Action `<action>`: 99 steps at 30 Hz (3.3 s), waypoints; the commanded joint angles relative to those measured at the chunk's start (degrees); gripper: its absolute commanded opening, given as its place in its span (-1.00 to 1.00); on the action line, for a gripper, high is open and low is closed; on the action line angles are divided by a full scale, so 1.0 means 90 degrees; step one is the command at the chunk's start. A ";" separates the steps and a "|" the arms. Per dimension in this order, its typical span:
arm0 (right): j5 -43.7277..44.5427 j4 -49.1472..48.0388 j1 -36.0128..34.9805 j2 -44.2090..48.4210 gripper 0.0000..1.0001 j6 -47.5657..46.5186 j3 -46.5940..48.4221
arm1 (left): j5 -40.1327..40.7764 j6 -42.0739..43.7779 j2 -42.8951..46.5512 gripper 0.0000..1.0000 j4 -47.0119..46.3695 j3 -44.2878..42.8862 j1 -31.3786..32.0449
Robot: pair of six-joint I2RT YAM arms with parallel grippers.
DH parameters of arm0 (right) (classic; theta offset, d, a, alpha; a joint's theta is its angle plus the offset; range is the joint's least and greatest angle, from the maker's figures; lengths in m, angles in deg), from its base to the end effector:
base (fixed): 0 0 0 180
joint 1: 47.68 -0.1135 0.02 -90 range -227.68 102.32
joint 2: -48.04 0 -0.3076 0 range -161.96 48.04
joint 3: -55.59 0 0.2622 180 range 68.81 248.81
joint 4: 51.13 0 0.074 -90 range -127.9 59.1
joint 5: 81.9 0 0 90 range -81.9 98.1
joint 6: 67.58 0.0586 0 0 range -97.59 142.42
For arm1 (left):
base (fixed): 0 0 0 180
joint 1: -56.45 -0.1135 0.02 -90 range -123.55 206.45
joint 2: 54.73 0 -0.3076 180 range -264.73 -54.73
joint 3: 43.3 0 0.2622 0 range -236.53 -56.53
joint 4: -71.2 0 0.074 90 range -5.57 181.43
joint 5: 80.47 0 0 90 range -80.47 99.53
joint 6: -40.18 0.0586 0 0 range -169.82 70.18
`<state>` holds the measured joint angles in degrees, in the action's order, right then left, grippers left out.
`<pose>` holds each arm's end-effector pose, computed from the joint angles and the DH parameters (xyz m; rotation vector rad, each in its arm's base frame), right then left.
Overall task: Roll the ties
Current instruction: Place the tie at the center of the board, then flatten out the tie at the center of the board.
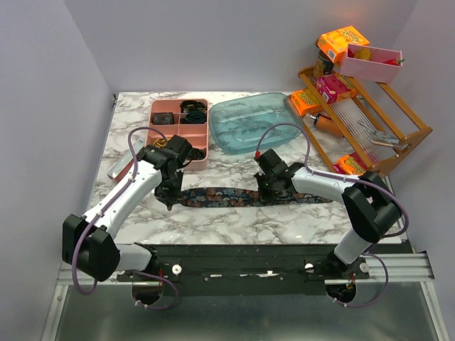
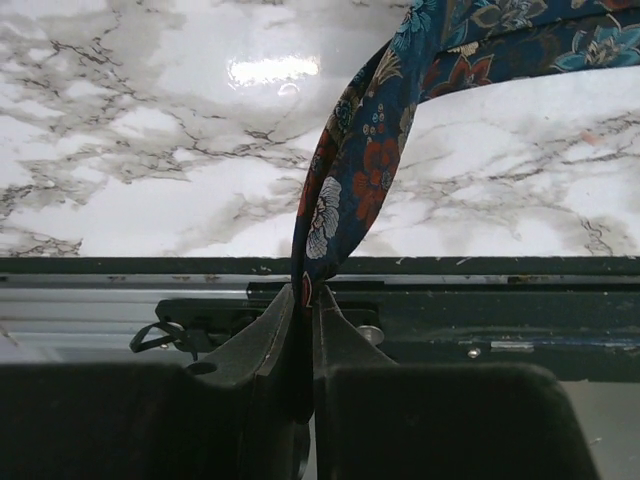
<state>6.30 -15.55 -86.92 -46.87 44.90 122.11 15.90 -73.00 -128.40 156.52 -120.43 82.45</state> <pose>0.2584 0.2134 0.1762 -0.4099 2.7139 0.3624 0.1952 -0.0879 0.2936 0.0612 2.9651 0.0623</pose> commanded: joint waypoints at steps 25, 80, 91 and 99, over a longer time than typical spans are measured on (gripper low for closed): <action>-0.0620 0.0300 -0.0619 0.0527 0.10 -0.1306 0.0630 | 0.2008 -0.0277 -0.1141 0.79 -0.0098 -0.0956 -0.0301; -0.0453 -0.0003 -0.1323 -0.2570 -0.99 -0.1189 0.3356 | -0.0190 -0.2678 -0.0525 -1.00 -0.6526 0.3819 0.1184; -0.0591 -0.0013 -0.1323 -0.2149 -0.99 -0.1199 0.3014 | -0.0181 -0.2630 -0.0838 -1.00 -0.6653 0.3682 0.1184; 0.0073 0.0065 -0.1323 -0.2179 -0.99 -0.1053 0.3052 | -0.0181 -0.2571 -0.0663 -1.00 -0.6585 0.3750 0.1193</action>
<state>3.19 -16.69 -98.92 -67.68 34.60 149.32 10.39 -97.77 -133.54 91.72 -89.39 92.96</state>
